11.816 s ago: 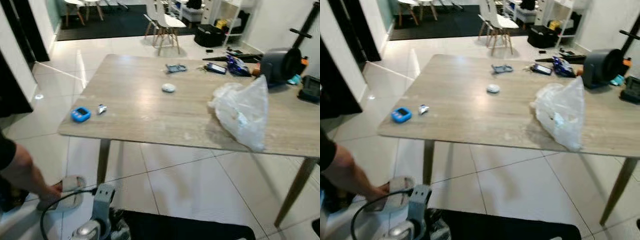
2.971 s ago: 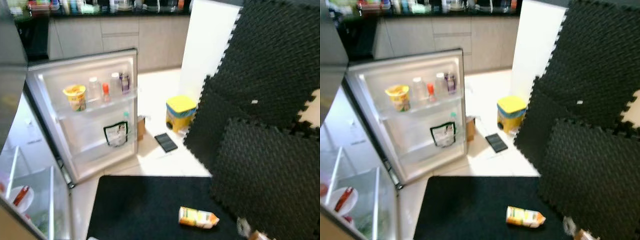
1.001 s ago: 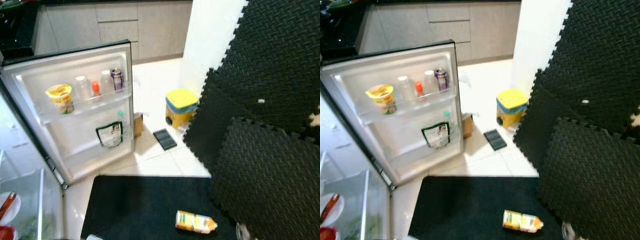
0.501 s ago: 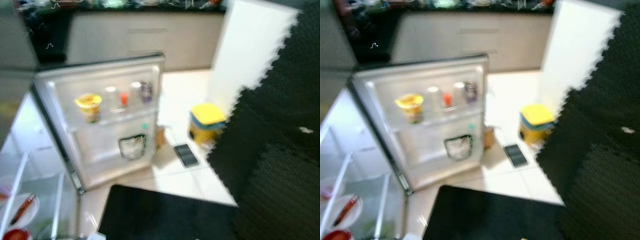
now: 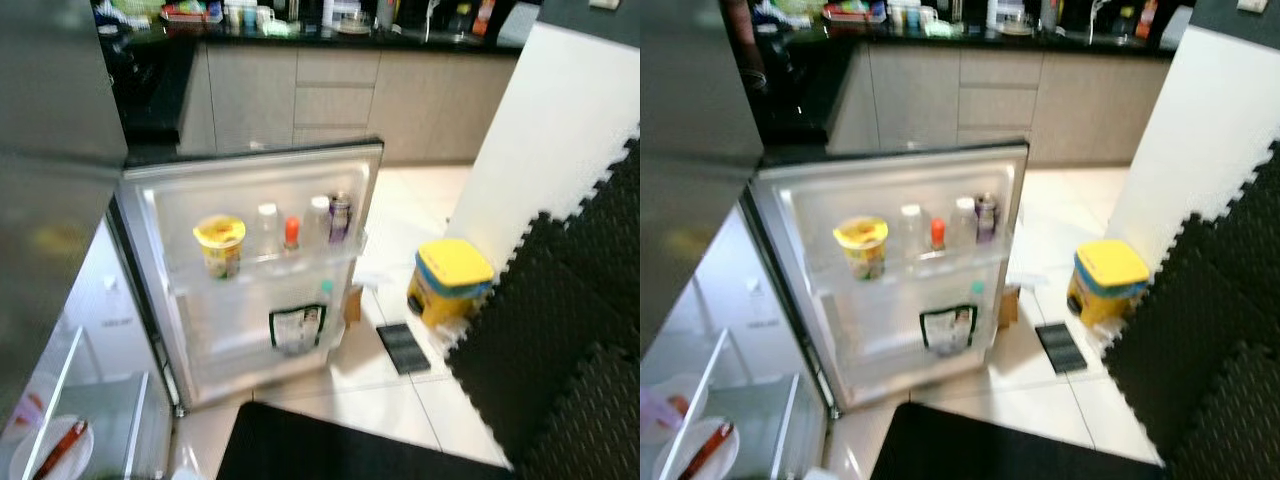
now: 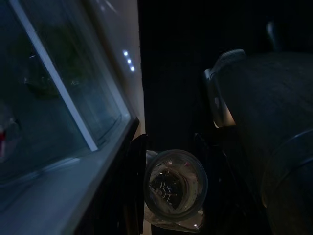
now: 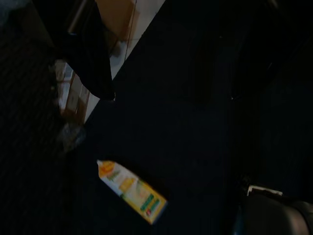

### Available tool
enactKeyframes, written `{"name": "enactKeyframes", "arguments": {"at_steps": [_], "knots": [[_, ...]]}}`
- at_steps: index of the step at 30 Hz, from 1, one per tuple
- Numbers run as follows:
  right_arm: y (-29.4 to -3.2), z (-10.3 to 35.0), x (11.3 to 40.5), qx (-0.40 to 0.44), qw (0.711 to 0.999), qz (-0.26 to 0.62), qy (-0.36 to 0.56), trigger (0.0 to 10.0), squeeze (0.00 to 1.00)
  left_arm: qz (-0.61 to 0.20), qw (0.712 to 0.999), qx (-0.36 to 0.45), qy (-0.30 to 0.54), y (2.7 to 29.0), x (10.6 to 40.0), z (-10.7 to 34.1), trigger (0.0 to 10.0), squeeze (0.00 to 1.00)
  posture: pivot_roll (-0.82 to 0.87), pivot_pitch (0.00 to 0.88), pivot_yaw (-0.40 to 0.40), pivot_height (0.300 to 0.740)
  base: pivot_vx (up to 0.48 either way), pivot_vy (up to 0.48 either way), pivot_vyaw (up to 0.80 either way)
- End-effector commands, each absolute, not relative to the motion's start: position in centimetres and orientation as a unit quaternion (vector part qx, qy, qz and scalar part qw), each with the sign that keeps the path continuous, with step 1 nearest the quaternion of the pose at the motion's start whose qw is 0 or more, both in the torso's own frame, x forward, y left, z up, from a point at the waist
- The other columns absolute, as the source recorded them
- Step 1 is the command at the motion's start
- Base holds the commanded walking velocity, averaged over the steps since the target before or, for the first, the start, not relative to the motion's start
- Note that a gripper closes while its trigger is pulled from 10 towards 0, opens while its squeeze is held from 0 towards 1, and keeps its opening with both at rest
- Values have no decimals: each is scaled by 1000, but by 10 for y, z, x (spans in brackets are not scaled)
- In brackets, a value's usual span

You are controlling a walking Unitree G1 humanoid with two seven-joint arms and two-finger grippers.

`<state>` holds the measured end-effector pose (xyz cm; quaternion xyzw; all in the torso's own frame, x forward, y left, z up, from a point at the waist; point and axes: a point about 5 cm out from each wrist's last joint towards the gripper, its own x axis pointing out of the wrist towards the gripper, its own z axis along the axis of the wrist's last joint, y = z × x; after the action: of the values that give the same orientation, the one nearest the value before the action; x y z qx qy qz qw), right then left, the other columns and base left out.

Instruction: Restocking fridge

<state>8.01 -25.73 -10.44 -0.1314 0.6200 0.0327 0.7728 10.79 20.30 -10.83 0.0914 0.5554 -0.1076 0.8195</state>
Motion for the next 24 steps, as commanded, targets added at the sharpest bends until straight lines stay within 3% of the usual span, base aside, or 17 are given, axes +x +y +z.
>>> {"name": "enactKeyframes", "arguments": {"at_steps": [1, 17, 24], "knots": [[-261, -102, 86, -135, 778, 27, 612, 10000, 0, -129, 813, 84, 561, 191, 103, -111, 10000, 0, 19, 0, -36, 740, 315, 0, 0], [-261, -102, 86, -136, 778, 27, 612, 10000, 0, -128, 816, 84, 557, 191, 105, -111, 10000, 0, 17, 0, -37, 740, 307, 0, 0], [-262, -102, 86, -136, 778, 26, 613, 10000, 0, -136, 814, 81, 559, 189, 105, -111, 10000, 0, 17, 0, -39, 740, 0, -135, 0]]}}
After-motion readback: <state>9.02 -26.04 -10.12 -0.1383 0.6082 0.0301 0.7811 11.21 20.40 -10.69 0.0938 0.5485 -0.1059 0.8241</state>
